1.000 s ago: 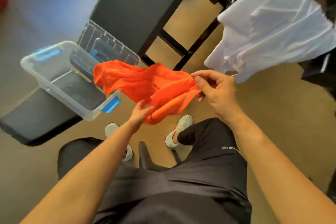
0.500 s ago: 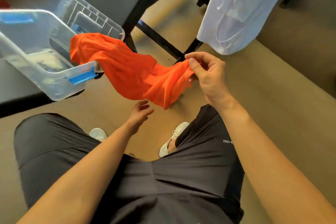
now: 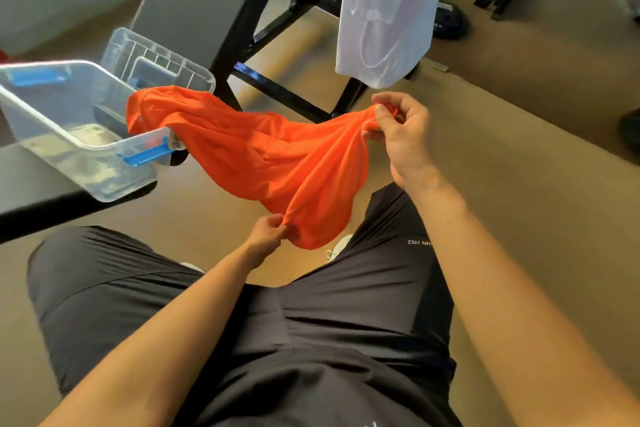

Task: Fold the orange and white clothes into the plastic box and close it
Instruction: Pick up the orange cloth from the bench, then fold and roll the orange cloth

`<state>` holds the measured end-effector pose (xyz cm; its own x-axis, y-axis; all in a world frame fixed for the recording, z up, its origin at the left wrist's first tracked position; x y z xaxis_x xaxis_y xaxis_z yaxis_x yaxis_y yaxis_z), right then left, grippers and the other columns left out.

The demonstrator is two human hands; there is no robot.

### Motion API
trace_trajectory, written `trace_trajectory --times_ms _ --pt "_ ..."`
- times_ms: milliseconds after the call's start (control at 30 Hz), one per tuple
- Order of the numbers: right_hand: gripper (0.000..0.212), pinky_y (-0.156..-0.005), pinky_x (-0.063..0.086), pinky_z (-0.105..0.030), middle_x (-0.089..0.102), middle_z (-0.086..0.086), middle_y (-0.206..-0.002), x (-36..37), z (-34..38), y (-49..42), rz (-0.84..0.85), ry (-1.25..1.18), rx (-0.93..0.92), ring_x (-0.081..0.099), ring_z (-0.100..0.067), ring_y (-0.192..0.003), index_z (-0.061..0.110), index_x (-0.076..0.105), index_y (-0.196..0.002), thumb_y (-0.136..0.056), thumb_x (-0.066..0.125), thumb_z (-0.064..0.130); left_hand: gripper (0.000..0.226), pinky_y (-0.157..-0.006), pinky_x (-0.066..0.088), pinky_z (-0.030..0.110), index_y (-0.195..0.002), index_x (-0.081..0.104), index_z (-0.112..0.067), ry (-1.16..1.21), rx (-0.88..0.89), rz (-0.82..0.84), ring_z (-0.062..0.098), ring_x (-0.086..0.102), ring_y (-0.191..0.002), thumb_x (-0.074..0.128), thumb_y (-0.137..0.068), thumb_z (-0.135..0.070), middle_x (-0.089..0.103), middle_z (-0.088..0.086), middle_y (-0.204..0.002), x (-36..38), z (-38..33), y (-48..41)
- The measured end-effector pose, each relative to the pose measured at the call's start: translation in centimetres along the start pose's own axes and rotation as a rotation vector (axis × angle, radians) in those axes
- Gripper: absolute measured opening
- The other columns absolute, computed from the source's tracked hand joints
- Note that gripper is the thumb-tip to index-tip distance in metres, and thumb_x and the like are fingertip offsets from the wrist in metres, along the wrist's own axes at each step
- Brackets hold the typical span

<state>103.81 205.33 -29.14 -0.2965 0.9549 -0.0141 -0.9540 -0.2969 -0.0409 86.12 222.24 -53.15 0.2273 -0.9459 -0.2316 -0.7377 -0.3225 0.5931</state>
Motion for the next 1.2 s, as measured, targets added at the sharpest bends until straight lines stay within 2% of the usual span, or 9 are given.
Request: trace_trajectory --times_ms 233,367,433,500,667,833,1000,1100,1200 --pt "0.014 -0.062 0.06 -0.026 0.058 -0.009 -0.095 -2.2 -5.8 -2.2 -0.178 0.062 0.171 0.062 -0.013 -0.062 0.007 0.063 -0.101 -0.1 0.051 0.0 0.02 -0.095 0.055 0.054 -0.107 0.061 -0.011 0.273 -0.103 -0.045 0.029 0.063 -0.103 0.044 -0.107 -0.021 0.061 0.014 -0.108 -8.5 -0.5 3.4" --pt "0.014 -0.057 0.059 -0.023 0.058 -0.012 -0.1 -1.8 -9.7 -1.9 -0.216 -0.061 0.343 0.064 -0.016 -0.066 0.006 0.061 -0.103 -0.101 0.049 -0.001 0.014 -0.091 0.055 0.048 -0.11 0.061 -0.006 0.488 -0.08 -0.097 0.029 0.064 -0.099 0.056 -0.1 -0.014 0.06 0.02 -0.115 -12.4 -1.0 5.2" --pt "0.014 -0.057 0.058 -0.024 0.059 -0.016 -0.103 -2.1 -11.0 -1.8 -0.269 -0.164 0.427 0.064 -0.018 -0.064 0.006 0.061 -0.103 -0.101 0.049 -0.001 0.042 -0.087 0.057 0.039 -0.118 0.062 -0.004 0.542 -0.01 -0.047 0.023 0.067 -0.094 0.078 -0.082 -0.017 0.063 0.021 -0.118 -14.4 -1.1 5.7" --pt "0.014 -0.059 0.059 -0.025 0.058 -0.019 -0.109 -2.3 -12.0 -1.6 -0.34 -0.284 0.514 0.064 -0.021 -0.066 0.005 0.061 -0.105 -0.1 0.05 -0.003 0.055 -0.082 0.06 0.033 -0.121 0.063 -0.005 0.436 0.029 -0.029 0.023 0.068 -0.095 0.085 -0.071 -0.006 0.067 0.018 -0.114 -16.1 -1.4 6.7" --pt "0.014 -0.062 0.06 -0.028 0.056 -0.02 -0.119 -1.8 -13.7 -0.5 -0.436 -0.425 0.625 0.062 -0.03 -0.087 0.004 0.064 -0.107 -0.098 0.056 -0.002 0.024 -0.061 0.055 0.027 -0.089 0.077 -0.011 -0.259 0.076 -0.21 0.021 0.061 -0.066 0.067 -0.078 0.009 0.066 0.014 -0.075 -17.9 -1.7 8.5" --pt "0.012 -0.057 0.059 -0.025 0.057 -0.017 -0.114 -2.1 -13.0 -1.2 -0.452 -0.434 0.588 0.063 -0.029 -0.088 0.004 0.064 -0.107 -0.098 0.057 0.0 0.017 -0.059 0.057 0.019 -0.084 0.071 -0.004 -0.257 0.042 -0.236 0.021 0.062 -0.069 0.06 -0.088 0.009 0.065 0.014 -0.075 -20.3 -2.1 9.6" --pt "0.015 -0.054 0.059 -0.023 0.063 -0.012 -0.099 0.7 -10.4 -3.4 -0.207 -0.083 0.403 0.065 -0.019 -0.063 0.01 0.065 -0.1 -0.094 0.06 -0.003 0.012 -0.059 0.06 0.029 -0.096 0.071 -0.008 -0.454 0.084 -0.433 0.028 0.069 -0.065 0.06 -0.094 -0.004 0.07 0.017 -0.086 -24.1 -6.4 9.4" --pt "0.029 -0.067 0.064 -0.042 0.072 -0.011 -0.094 2.7 -8.5 -5.3 -0.046 0.462 0.144 0.072 -0.026 -0.076 0.023 0.067 -0.085 -0.083 0.066 -0.006 0.013 -0.064 0.065 0.041 -0.094 0.071 -0.015 -0.566 0.064 -0.525 0.032 0.075 -0.069 0.06 -0.093 -0.009 0.074 0.017 -0.085 -25.9 -8.4 9.9" --pt "0.021 -0.077 0.063 -0.046 0.074 -0.013 -0.093 3.2 -8.5 -7.0 0.062 0.84 0.04 0.072 -0.031 -0.086 0.013 0.075 -0.091 -0.081 0.066 -0.004 0.014 -0.052 0.062 0.031 -0.103 0.068 -0.005 -0.226 0.026 -0.533 0.021 0.073 -0.057 0.058 -0.094 0.0 0.072 0.02 -0.084 -26.8 -8.0 10.0"
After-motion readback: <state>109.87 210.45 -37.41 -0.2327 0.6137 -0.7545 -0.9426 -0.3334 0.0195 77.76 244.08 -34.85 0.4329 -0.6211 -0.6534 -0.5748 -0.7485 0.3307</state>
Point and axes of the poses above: each hand's wrist, its own y-axis away from the middle knuckle, its own x-axis out of the palm, z = x × y, the point moved 6 cm from there along -y, towards the middle knuckle
